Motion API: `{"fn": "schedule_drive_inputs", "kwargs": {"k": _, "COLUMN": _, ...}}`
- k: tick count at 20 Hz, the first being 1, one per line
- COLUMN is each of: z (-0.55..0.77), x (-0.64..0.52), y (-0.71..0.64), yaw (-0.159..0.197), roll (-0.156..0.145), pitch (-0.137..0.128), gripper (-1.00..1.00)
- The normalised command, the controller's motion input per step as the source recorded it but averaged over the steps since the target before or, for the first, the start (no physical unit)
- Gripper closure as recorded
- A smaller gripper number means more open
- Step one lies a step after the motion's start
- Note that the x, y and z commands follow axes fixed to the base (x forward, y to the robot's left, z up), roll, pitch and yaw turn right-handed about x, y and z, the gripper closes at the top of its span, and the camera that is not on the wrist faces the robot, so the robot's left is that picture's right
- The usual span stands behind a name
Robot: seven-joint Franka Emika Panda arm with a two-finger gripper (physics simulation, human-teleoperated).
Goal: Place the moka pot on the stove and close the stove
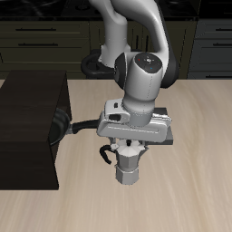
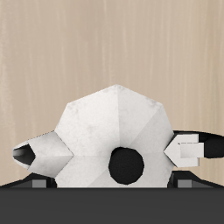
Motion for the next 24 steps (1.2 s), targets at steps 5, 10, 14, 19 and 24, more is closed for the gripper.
{"fn": "schedule_drive_inputs", "kwargs": {"k": 5, "z": 0.07, "x": -0.04, "y": -0.12, "yaw": -0.010, "roll": -0.011, "pitch": -0.012, "gripper": 1.00}}
{"fn": "schedule_drive_inputs", "kwargs": {"k": 10, "z": 0.18, "x": -0.08, "y": -0.06, "yaw": -0.002, "roll": 0.001, "pitch": -0.026, "gripper": 1.00}}
{"fn": "schedule_drive_inputs", "kwargs": {"k": 14, "z": 0.27, "x": -0.07, "y": 0.05, "yaw": 0.034, "roll": 0.015, "pitch": -0.032, "gripper": 1.00}}
{"fn": "schedule_drive_inputs", "kwargs": {"k": 19, "z": 0.38, "x": -0.13, "y": 0.07, "yaw": 0.023, "roll": 0.021, "pitch": -0.042, "gripper": 1.00}}
{"fn": "schedule_drive_inputs", "kwargs": {"k": 24, "z": 0.29, "x": -0.13, "y": 0.04, "yaw": 0.022, "roll": 0.012, "pitch": -0.012, "gripper": 1.00}}
